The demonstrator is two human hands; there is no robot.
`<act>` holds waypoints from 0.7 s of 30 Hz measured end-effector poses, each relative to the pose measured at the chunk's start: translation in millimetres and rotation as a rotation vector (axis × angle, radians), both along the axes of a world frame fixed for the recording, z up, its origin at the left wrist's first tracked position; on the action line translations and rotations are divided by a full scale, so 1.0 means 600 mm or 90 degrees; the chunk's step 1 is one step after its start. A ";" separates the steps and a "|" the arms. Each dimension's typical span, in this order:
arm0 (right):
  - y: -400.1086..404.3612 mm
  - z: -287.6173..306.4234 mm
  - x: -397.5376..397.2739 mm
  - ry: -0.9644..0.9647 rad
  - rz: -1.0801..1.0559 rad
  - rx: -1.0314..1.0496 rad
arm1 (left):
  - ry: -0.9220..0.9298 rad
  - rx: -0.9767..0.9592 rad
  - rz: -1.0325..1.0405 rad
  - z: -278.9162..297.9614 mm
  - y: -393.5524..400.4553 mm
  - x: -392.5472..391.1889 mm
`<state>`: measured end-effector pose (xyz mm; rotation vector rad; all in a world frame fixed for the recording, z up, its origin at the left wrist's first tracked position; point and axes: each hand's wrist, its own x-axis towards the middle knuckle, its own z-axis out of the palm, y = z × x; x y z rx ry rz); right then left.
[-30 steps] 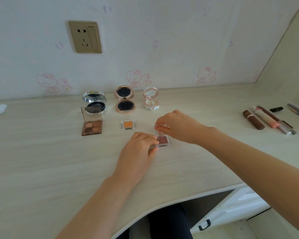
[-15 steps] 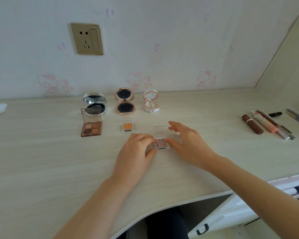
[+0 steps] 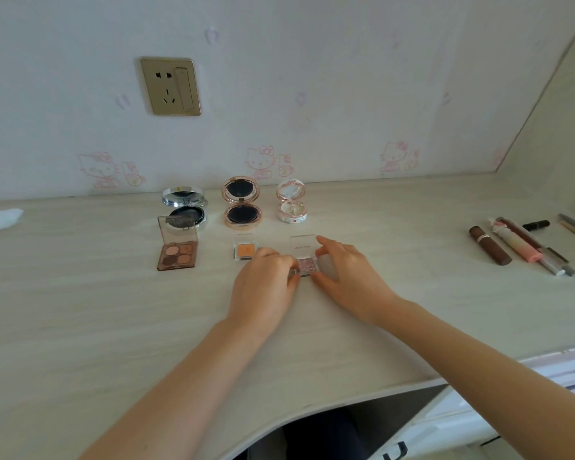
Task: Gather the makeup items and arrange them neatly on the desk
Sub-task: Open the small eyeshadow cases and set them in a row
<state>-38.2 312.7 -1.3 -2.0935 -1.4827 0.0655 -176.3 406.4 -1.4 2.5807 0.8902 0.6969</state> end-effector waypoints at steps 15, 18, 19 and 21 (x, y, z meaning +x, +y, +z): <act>0.046 0.000 0.034 0.026 -0.020 -0.007 | -0.002 0.015 0.065 0.005 0.020 0.043; 0.047 0.002 0.034 0.021 -0.020 -0.019 | -0.006 0.005 0.070 0.007 0.019 0.042; 0.046 0.003 0.034 0.022 -0.021 -0.023 | -0.007 0.005 0.073 0.008 0.018 0.041; 0.043 0.005 0.034 0.022 -0.024 -0.028 | -0.004 0.011 0.079 0.008 0.015 0.039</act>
